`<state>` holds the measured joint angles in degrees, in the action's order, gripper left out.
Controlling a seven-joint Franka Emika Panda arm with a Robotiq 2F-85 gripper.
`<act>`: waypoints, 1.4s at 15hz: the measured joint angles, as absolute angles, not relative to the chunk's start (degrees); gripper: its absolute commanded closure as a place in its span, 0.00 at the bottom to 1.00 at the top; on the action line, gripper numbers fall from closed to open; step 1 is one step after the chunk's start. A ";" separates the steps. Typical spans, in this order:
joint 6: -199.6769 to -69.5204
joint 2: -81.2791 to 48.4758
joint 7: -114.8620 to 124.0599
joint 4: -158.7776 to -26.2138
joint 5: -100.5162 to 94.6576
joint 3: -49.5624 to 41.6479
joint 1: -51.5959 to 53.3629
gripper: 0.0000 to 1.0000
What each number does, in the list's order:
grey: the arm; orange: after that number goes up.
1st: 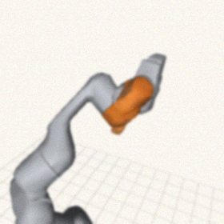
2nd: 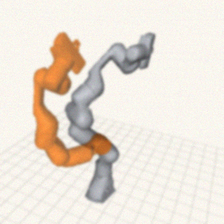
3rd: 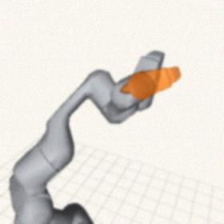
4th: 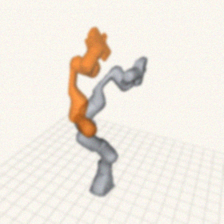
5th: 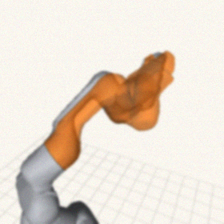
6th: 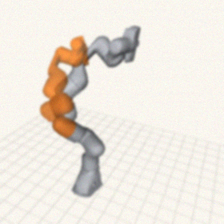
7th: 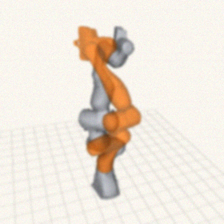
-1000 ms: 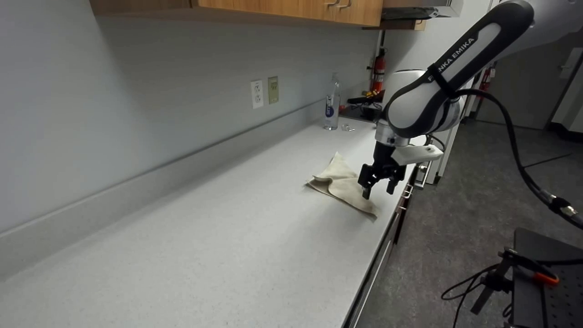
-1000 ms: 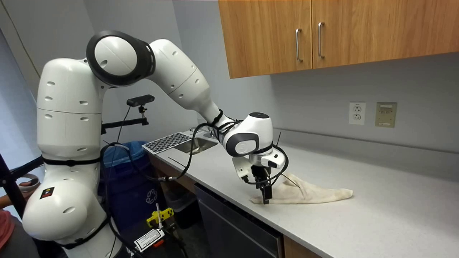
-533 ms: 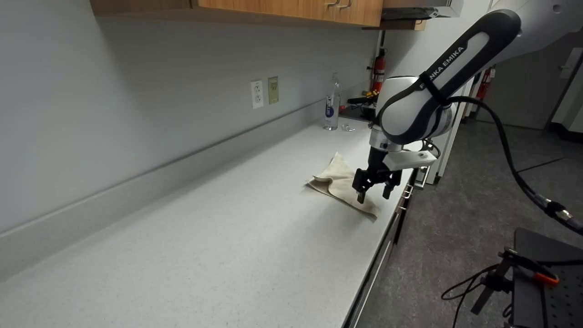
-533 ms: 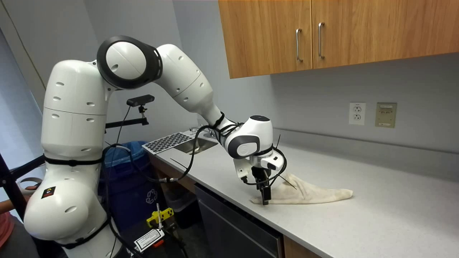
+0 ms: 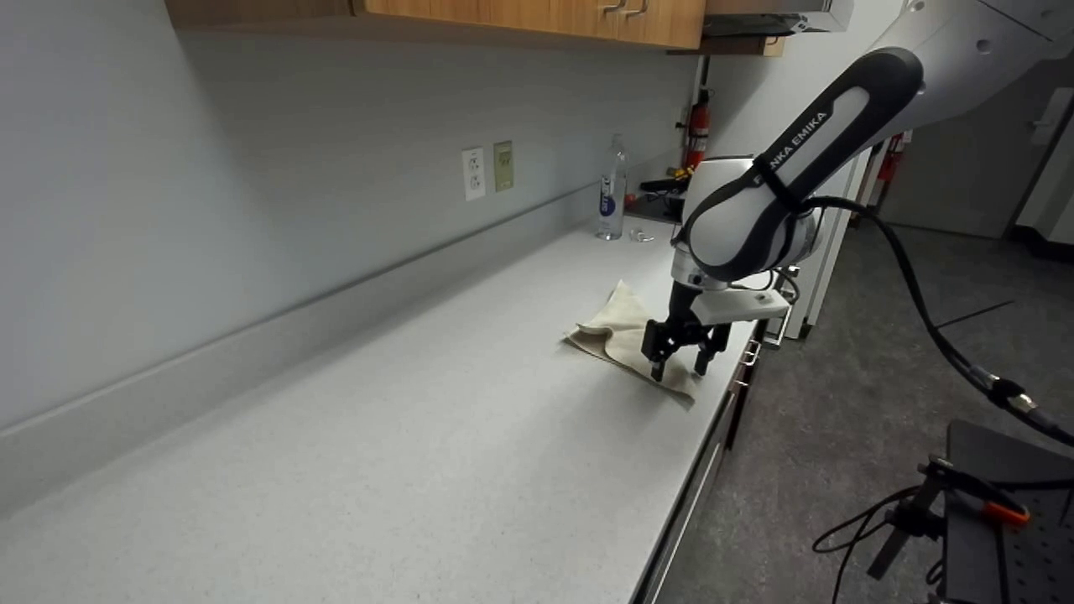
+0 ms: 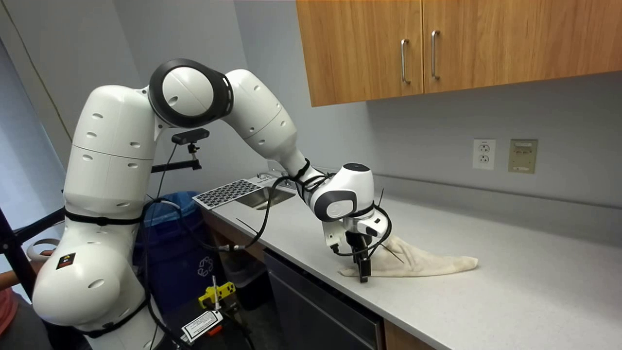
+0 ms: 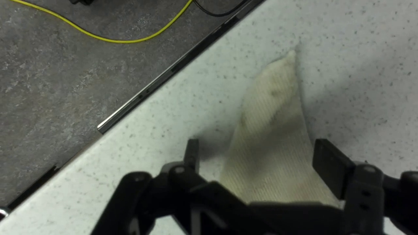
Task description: Fold the towel into a triangle twice
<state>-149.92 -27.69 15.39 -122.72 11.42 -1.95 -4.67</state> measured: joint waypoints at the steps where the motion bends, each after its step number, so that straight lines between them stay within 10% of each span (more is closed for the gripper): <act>1: -149.92 -28.03 15.74 -122.31 11.42 -2.02 -4.67 0.43; 9: -149.92 -28.48 18.60 -120.41 11.41 -3.61 -4.62 1.00; 21: -143.47 -23.85 16.55 -124.61 11.46 -1.12 -4.55 0.99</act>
<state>-143.47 -23.85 16.55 -124.61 11.46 -1.12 -4.55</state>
